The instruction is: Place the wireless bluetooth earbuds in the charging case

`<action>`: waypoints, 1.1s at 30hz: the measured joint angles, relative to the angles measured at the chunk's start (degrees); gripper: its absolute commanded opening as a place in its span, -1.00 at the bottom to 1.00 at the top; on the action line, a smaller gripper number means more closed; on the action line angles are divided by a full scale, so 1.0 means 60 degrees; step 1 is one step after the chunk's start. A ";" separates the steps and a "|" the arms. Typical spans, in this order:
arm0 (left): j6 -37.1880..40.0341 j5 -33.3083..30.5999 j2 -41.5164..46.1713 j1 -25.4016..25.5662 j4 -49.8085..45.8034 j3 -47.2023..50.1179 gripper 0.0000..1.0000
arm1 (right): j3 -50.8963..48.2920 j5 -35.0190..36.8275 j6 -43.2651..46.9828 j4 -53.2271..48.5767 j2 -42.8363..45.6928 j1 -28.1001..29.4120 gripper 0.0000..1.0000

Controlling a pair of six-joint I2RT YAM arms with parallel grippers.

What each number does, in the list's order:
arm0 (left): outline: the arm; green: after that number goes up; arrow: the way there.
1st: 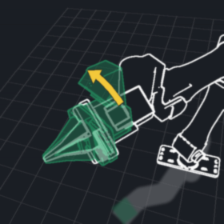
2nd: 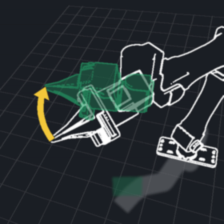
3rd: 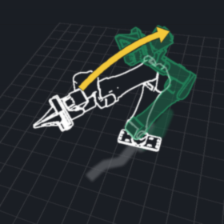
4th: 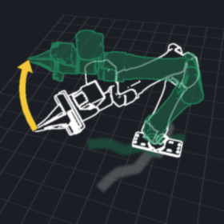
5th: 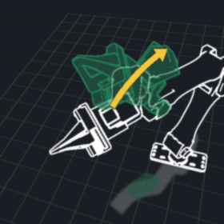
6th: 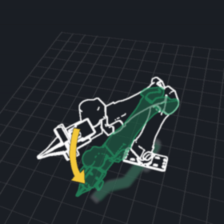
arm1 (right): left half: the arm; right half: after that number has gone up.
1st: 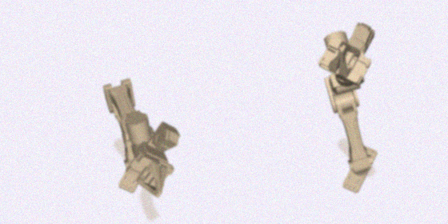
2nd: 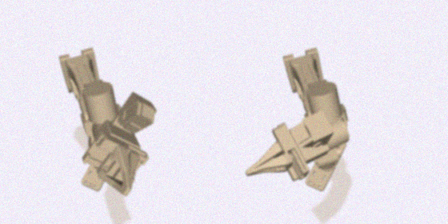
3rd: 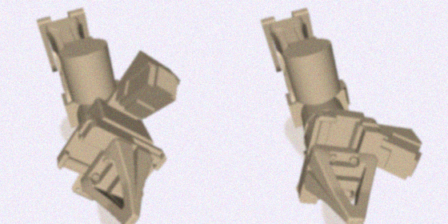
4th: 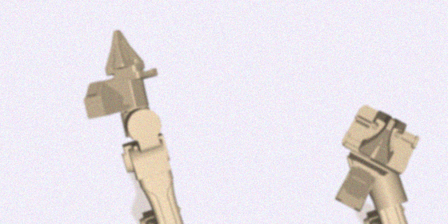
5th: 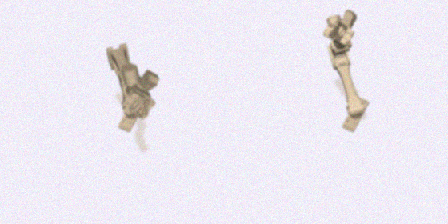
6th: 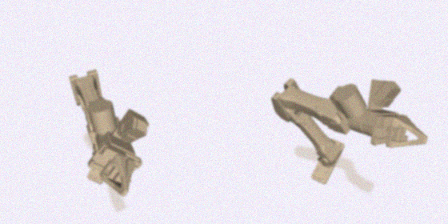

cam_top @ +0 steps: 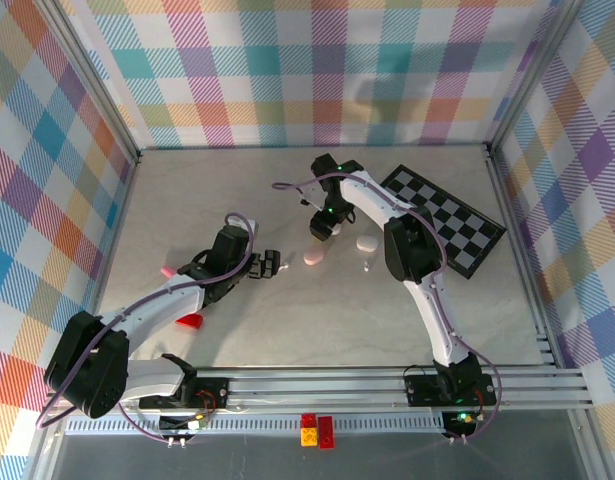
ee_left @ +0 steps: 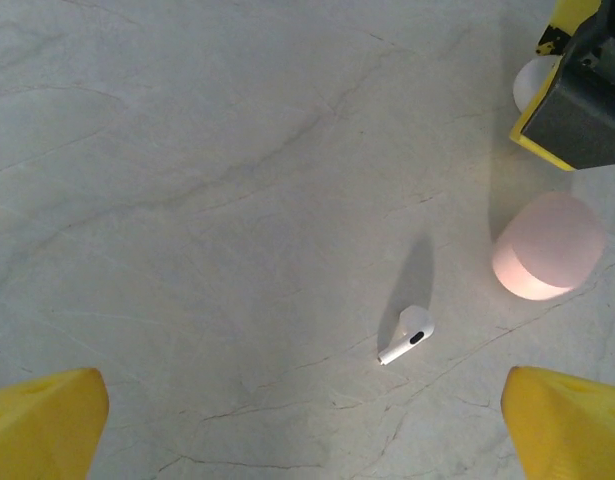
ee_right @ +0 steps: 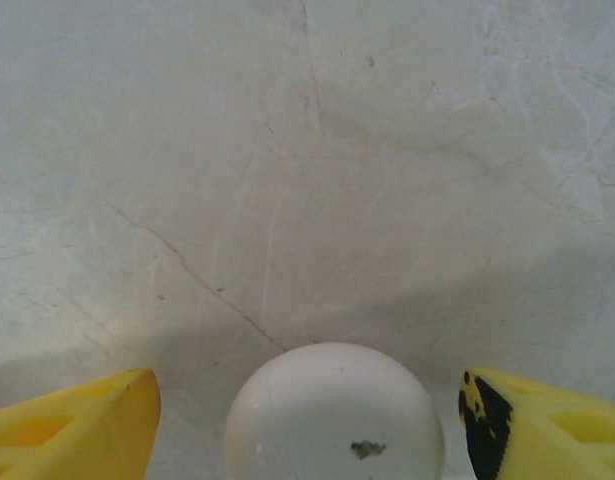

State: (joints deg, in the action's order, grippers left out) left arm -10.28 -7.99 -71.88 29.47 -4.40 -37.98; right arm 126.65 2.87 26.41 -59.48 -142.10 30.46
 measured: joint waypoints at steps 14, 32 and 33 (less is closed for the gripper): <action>-0.0004 0.0219 0.0000 0.0000 0.0036 0.0004 0.99 | 0.0160 0.0240 0.0321 -0.0535 -0.0098 0.0000 0.13; -0.0004 0.0586 -0.0215 0.0000 0.0295 0.0000 0.99 | 0.0251 0.0208 0.0015 -0.0539 -0.0171 0.0000 0.03; -0.0004 0.0623 -0.0248 0.0000 0.0295 0.0000 1.00 | 0.0262 0.0211 0.0029 -0.0539 -0.0171 0.0000 0.02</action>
State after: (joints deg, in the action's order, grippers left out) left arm -10.31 -4.25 -73.36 29.47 -2.63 -37.98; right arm 128.22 4.14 26.59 -62.72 -143.13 30.46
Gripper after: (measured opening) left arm 0.996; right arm 0.528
